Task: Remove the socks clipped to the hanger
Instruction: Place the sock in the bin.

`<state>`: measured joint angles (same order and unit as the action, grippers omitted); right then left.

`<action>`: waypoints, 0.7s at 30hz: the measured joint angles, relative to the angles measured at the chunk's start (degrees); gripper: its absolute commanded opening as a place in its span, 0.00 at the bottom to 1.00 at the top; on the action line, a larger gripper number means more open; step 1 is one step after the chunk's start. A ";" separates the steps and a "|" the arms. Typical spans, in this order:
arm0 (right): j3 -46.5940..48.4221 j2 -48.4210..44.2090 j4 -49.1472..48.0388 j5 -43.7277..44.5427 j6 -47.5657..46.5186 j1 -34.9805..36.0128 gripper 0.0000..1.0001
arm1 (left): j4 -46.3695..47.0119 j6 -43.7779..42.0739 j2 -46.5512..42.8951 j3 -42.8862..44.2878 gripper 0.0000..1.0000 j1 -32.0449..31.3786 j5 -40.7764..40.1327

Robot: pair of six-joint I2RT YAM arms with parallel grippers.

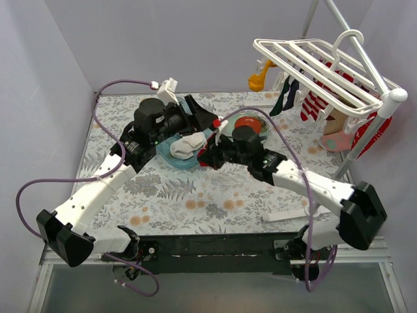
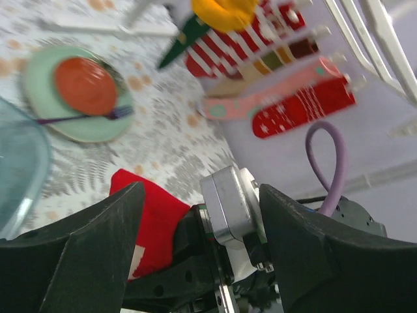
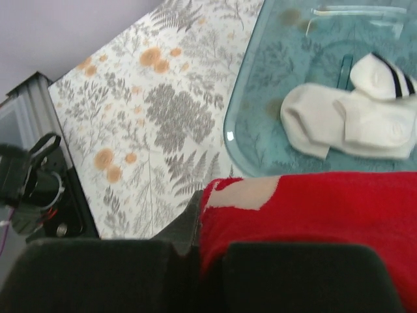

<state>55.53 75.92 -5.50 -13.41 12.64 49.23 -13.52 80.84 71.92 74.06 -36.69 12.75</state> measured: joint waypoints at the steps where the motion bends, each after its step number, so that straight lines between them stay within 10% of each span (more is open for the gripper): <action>1: 2.23 2.97 -0.66 0.02 -0.24 -0.24 0.01 | -0.87 0.00 -0.70 0.02 0.72 0.94 -2.25; 5: 12.94 14.93 -3.54 0.42 -1.01 -0.87 0.02 | -3.21 0.07 -2.58 0.70 0.72 4.13 -11.87; 9: 28.61 28.83 -2.54 2.58 -0.98 -2.38 0.53 | -5.29 0.44 -3.28 2.71 0.73 6.43 -18.78; 12: 39.47 39.30 0.57 4.31 -1.14 -2.69 0.73 | -5.77 0.50 -3.61 4.76 0.75 3.26 -14.73; 21: 41.24 45.86 10.40 6.95 -2.27 -1.49 0.83 | -5.75 0.46 -4.98 6.23 0.76 2.10 -11.19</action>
<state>96.77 121.78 4.91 -6.46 10.37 47.75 -19.27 81.30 66.94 80.29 -34.59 1.56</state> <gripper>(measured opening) 0.819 0.755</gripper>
